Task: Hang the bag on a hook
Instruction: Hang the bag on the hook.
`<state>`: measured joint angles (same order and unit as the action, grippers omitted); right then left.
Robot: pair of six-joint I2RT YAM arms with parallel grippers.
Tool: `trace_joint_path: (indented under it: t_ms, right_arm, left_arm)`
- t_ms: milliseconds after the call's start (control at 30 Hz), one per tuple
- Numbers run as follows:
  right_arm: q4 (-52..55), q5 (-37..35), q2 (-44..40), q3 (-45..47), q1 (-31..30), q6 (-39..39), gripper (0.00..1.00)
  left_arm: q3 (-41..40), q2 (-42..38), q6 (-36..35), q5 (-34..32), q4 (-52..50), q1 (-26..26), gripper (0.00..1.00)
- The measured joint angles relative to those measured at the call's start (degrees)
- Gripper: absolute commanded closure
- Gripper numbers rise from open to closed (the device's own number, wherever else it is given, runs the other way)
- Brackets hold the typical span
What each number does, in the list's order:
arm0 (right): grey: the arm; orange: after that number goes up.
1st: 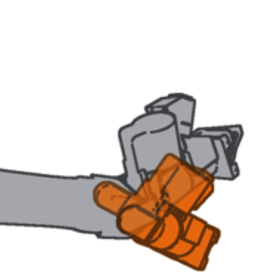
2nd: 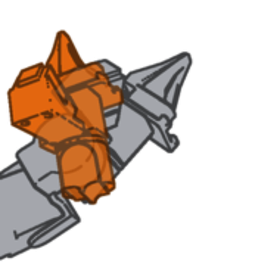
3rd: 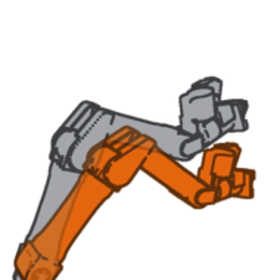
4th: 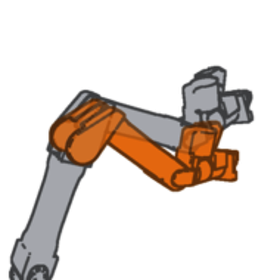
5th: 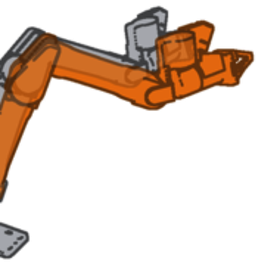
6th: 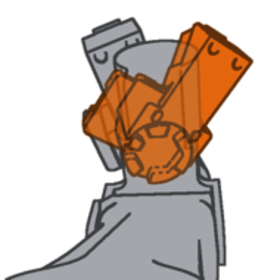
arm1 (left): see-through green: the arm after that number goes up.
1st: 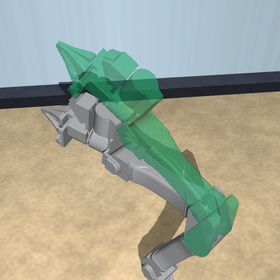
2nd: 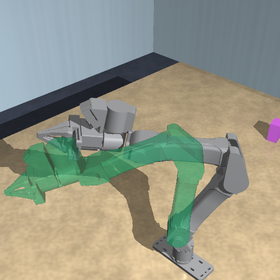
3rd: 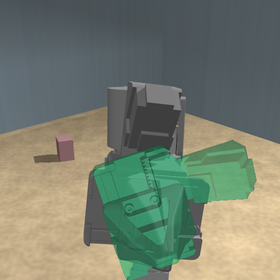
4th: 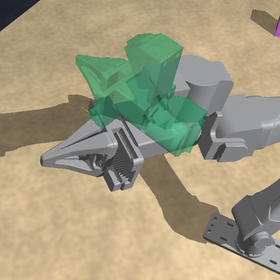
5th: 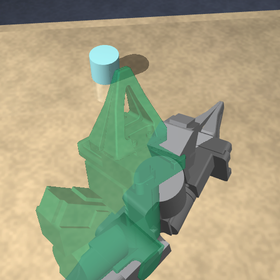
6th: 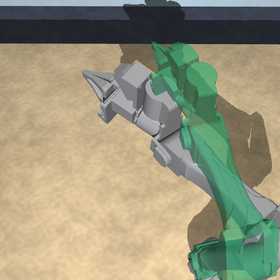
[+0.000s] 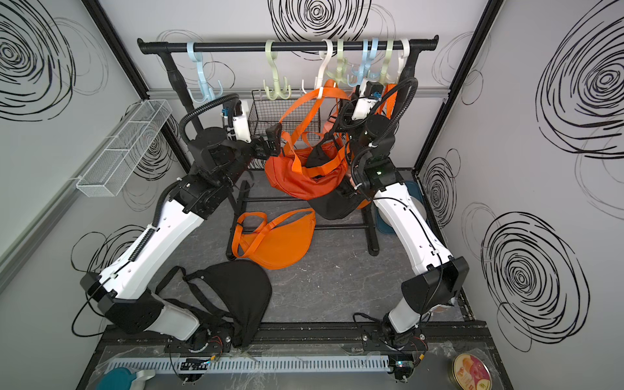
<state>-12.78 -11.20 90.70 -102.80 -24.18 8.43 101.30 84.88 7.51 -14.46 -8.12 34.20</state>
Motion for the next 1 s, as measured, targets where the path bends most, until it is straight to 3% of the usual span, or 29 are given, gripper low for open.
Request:
trace_joint_path:
  t_ms: [233, 400, 533, 800, 1000]
  right_arm:
    - [0.66, 0.35, -9.46, 6.54, -0.17, 1.01, 0.36]
    - [1.75, 1.49, -13.88, 7.89, -0.17, 1.92, 0.26]
    - [4.33, 4.15, -15.06, 9.07, -0.17, 2.56, 0.14]
    - [12.28, 12.46, -14.97, 10.05, -0.17, 5.14, 0.00]
    - [18.56, 14.49, -15.50, 10.80, -1.03, 5.99, 0.00]
  left_arm:
    - [-7.13, -5.33, -0.02, -1.64, -0.46, 1.88, 0.01]
    - [-18.71, -11.06, 0.00, -2.95, 0.44, 0.87, 0.01]
    - [-25.90, -15.04, 0.07, -2.99, 0.72, -0.85, 0.01]
    - [-37.35, -24.37, 0.50, -3.96, 2.73, -3.87, 0.01]
    - [-46.34, -32.61, 1.53, -7.48, 3.52, -4.33, 0.01]
